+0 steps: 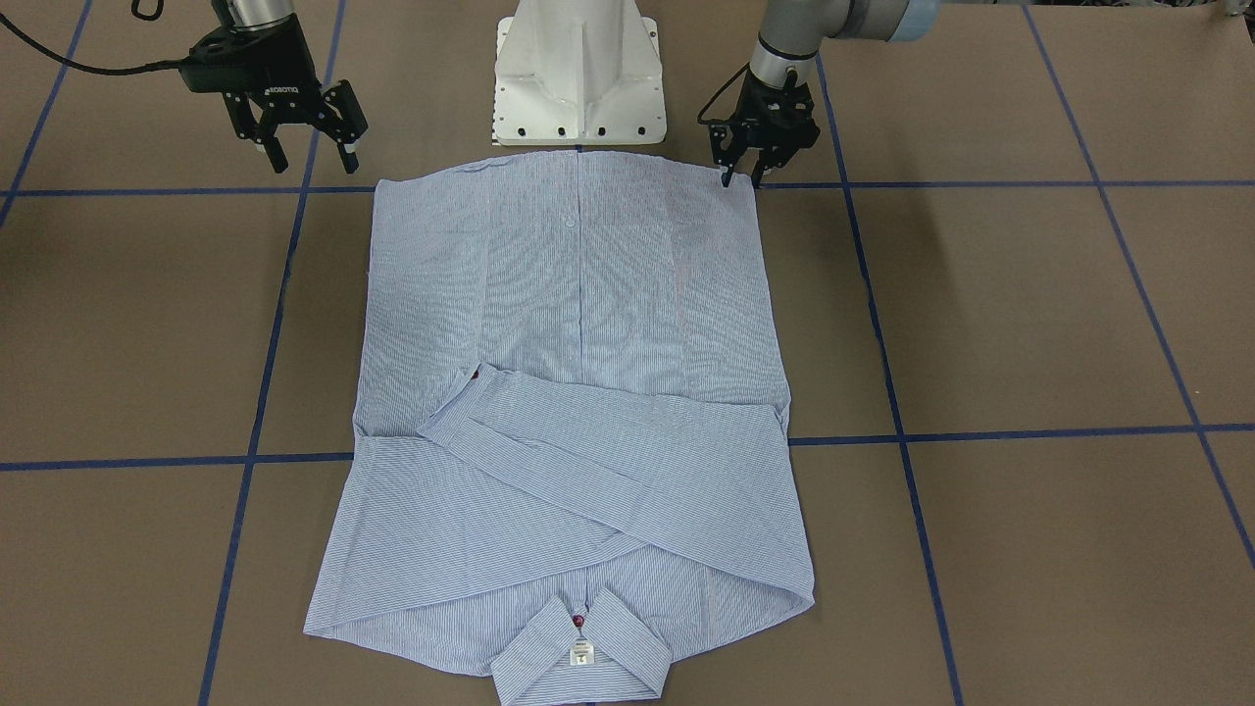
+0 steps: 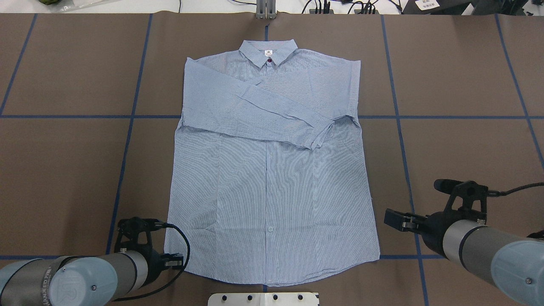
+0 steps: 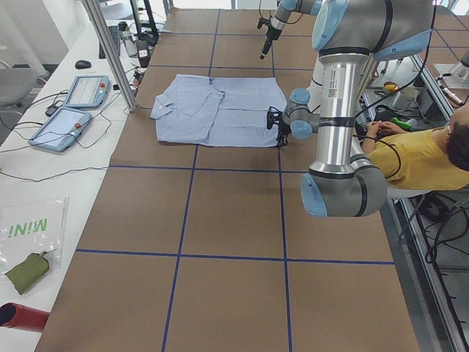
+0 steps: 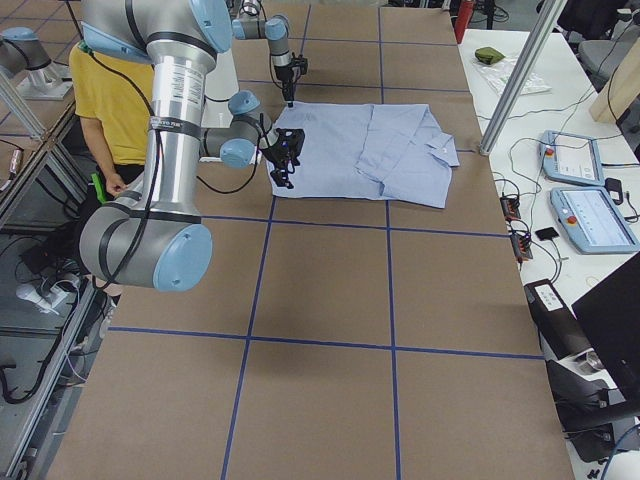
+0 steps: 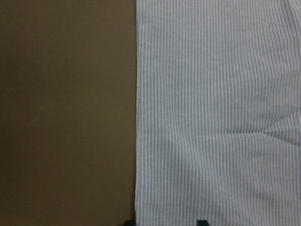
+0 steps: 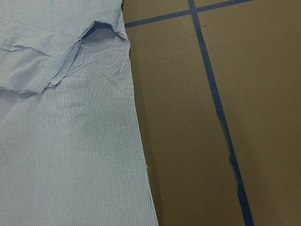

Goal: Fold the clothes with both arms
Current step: 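Grasp the hem corners with both grippers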

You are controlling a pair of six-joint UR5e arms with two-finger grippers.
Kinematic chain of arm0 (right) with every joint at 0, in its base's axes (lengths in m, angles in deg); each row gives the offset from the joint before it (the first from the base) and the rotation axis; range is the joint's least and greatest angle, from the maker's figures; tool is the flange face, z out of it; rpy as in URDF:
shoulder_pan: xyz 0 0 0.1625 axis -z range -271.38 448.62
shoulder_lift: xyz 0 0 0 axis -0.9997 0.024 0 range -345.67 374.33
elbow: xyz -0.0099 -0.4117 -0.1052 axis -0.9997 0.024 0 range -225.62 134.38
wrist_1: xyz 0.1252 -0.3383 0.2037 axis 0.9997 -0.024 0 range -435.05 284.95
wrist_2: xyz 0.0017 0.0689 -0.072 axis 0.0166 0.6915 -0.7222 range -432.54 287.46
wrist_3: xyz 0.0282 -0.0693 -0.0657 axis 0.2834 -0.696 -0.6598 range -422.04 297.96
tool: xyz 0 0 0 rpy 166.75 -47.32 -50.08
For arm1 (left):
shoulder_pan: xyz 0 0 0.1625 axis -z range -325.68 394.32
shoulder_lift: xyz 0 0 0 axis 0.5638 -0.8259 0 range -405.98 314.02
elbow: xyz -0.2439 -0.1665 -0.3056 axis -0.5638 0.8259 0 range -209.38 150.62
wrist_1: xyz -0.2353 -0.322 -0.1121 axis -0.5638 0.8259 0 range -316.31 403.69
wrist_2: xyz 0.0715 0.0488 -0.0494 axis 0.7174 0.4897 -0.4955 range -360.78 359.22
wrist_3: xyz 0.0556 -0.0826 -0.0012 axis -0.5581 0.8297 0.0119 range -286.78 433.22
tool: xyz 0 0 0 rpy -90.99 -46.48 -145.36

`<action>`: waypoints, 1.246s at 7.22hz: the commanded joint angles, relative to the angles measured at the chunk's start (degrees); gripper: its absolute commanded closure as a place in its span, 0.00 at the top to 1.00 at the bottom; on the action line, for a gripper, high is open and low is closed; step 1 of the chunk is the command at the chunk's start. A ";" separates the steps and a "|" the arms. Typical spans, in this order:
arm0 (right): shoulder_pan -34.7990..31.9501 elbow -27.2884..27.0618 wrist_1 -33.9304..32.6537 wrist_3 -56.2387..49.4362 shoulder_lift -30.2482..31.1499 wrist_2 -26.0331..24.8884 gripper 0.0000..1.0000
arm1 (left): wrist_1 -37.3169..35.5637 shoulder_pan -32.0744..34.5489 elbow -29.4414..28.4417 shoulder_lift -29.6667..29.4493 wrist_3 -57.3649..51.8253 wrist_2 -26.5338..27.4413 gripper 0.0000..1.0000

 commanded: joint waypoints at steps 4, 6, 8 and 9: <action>0.56 0.66 0.44 0.96 0.06 -0.10 1.00 | 0.09 0.01 0.56 -0.53 -0.52 -0.26 0.00; 2.58 2.23 4.97 4.64 0.23 -2.46 1.00 | 0.52 0.01 0.65 -0.71 -0.35 0.00 0.00; 7.40 4.79 6.86 10.26 0.23 -8.16 0.79 | 0.79 0.01 0.83 -0.71 -0.44 0.09 0.00; 9.42 5.49 6.59 10.80 0.06 -10.27 0.60 | 0.79 0.01 1.44 -0.62 -0.44 0.17 0.00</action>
